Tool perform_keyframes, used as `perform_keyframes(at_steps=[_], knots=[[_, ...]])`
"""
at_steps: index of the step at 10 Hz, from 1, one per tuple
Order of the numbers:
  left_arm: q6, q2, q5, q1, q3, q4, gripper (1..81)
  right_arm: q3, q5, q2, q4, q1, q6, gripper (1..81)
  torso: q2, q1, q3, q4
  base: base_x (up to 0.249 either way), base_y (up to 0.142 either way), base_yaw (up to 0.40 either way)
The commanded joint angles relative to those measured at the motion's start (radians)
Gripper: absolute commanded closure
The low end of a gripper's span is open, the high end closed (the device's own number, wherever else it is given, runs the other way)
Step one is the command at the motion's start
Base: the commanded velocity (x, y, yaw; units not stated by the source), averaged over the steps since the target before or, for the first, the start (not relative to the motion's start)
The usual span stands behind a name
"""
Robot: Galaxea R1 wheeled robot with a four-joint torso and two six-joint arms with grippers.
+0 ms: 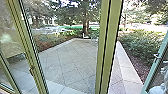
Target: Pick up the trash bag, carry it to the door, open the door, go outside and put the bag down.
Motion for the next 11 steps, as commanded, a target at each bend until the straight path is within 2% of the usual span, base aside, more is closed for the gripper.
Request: perform_keyframes(at_steps=[1,3,4,5,6,7,11], knots=[[-0.001,-0.003,0.054,-0.038,0.004,-0.001,81.1,-0.019,0.036,0.049,-0.040,-0.016,-0.011,1.0,0.000,0.000,0.000,0.000,0.000,0.000,0.000],[-0.001,-0.003,0.064,-0.048,0.004,-0.002,81.1,-0.032,0.045,0.080,-0.012,-0.049,-0.010,1.0,0.000,0.000,0.000,0.000,0.000,0.000,0.000],[-0.001,-0.005,0.072,-0.046,0.004,0.001,81.1,-0.070,0.075,0.104,0.045,-0.065,-0.038,1.0,0.000,0.000,0.000,0.000,0.000,0.000,0.000],[-0.001,-0.003,0.080,-0.046,0.004,0.001,81.1,-0.127,0.094,0.133,0.129,-0.074,-0.136,1.0,0.000,0.000,0.000,0.000,0.000,0.000,0.000],[-0.001,-0.002,0.080,-0.046,0.004,0.001,81.1,-0.181,0.097,0.169,0.244,-0.075,-0.256,1.0,0.000,0.000,0.000,0.000,0.000,0.000,0.000],[-0.001,0.000,0.080,-0.046,0.004,-0.001,81.1,-0.203,0.088,0.189,0.288,-0.075,-0.313,1.0,0.000,0.000,0.000,0.000,0.000,0.000,0.000],[-0.002,0.000,0.070,-0.061,0.002,-0.042,81.1,-0.210,0.077,0.219,0.283,-0.071,-0.329,1.0,0.000,0.000,0.000,0.000,0.000,0.000,0.000]])
